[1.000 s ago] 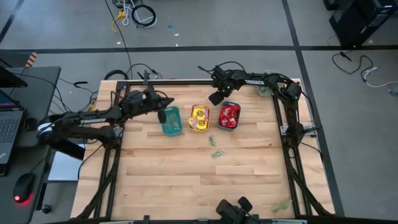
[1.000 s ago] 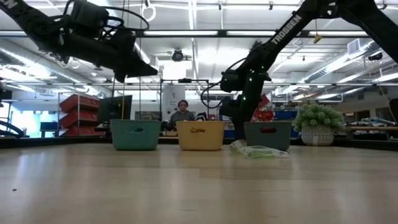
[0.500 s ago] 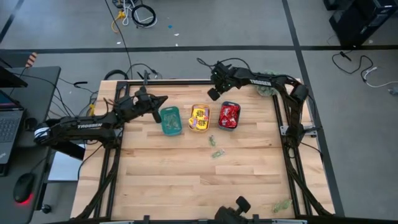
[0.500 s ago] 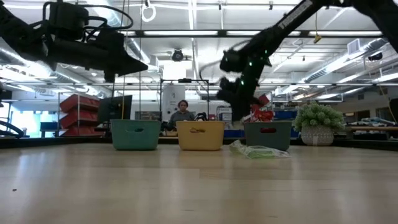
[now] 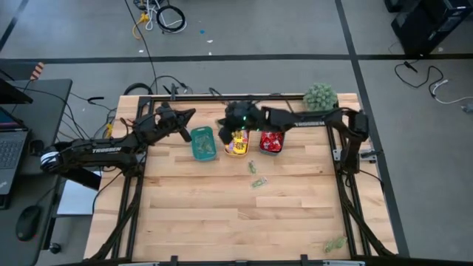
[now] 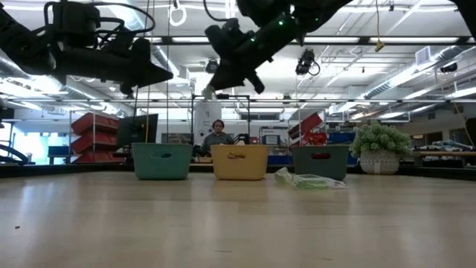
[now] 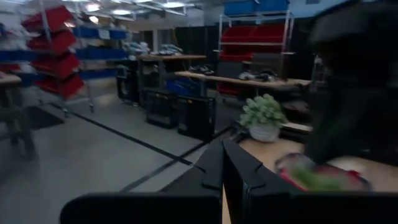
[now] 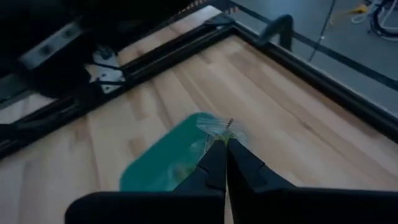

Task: Sort candy
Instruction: Put the green gummy into the green bin

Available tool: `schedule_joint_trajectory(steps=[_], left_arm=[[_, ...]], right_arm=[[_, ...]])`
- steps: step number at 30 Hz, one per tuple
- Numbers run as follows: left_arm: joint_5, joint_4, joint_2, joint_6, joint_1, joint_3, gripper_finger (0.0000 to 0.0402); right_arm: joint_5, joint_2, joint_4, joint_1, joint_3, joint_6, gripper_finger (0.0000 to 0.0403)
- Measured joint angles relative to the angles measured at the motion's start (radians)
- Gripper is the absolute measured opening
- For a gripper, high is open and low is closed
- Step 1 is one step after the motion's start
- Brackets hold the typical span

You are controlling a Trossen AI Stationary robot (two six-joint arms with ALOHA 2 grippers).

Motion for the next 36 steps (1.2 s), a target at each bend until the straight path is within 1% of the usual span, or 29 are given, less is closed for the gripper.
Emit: schedule_joint_trajectory(steps=[2,3,5,7,11,14,24,28,31,36], left_arm=[[-0.019,0.018,0.0,0.021,0.0,0.0,0.0003],[-0.027,0.029,0.0,0.028,0.0,0.0,0.0003],[-0.047,0.047,-0.001,0.03,0.0,0.0,0.0003],[-0.056,0.064,-0.001,0.033,0.002,0.0,0.0003],[-0.08,0.079,-0.005,0.053,0.006,0.0,0.0003],[-0.084,0.081,-0.006,0.056,0.006,0.0,0.0003],[-0.085,0.079,-0.006,0.056,0.006,0.0,0.0003],[-0.085,0.079,-0.005,0.056,0.006,0.0,0.0003],[-0.085,0.077,-0.005,0.056,0.006,0.0,0.0003],[-0.085,0.075,-0.005,0.056,0.006,0.0,0.0003]], right_arm=[[0.024,0.02,0.044,0.033,-0.003,0.008,0.0],[0.034,0.034,0.095,0.048,-0.001,0.016,0.0],[0.044,0.06,0.118,0.067,-0.003,0.025,0.0],[0.061,0.09,0.18,0.081,-0.001,0.034,0.0],[0.078,0.151,0.249,0.09,-0.002,0.061,0.0],[0.089,0.185,0.283,0.09,-0.001,0.063,0.0],[0.079,0.265,0.307,0.097,-0.002,0.092,0.0006],[0.035,0.284,0.327,0.1,0.0,0.107,0.0021],[0.033,0.293,0.348,0.103,0.002,0.107,0.0039],[0.023,0.298,0.352,0.104,0.001,0.096,0.0087]])
